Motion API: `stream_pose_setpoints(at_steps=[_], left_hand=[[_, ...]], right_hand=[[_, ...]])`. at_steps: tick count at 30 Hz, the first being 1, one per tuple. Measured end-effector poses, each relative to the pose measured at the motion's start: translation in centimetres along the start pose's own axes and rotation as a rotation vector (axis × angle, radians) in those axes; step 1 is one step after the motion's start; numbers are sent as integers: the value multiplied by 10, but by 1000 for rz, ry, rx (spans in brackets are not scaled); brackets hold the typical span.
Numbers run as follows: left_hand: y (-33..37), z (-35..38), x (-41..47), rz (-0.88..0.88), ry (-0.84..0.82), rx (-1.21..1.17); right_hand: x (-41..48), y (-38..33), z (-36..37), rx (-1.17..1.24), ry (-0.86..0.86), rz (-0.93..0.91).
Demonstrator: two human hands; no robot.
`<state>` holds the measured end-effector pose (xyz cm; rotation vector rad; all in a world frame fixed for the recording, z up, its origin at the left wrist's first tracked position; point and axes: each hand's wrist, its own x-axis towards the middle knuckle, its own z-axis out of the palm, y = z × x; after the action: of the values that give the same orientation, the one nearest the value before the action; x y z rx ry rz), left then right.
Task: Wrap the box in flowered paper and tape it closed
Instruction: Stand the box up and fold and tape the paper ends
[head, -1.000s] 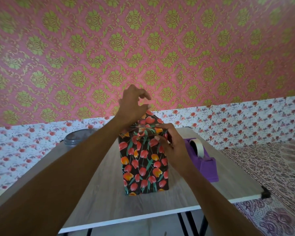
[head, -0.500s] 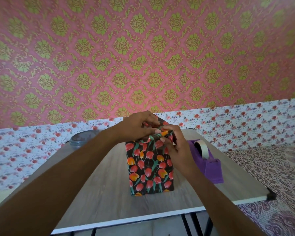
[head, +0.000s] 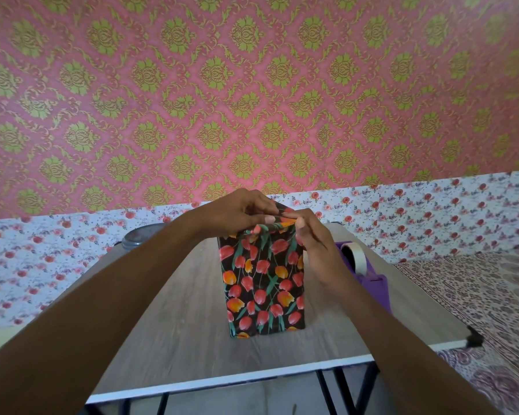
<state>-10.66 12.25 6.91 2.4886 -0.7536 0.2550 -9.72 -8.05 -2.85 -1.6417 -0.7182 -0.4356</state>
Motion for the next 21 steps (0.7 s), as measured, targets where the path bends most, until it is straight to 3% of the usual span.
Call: stream_pose_setpoints(at_steps=[13,21], left_hand=[[7,-4,1,-65,-98,-9],[7,-7,-1,-101,-112,-46]], right_hand=[[11,-2,-5,225,4,139],[11,-6,-8,168,-10,154]])
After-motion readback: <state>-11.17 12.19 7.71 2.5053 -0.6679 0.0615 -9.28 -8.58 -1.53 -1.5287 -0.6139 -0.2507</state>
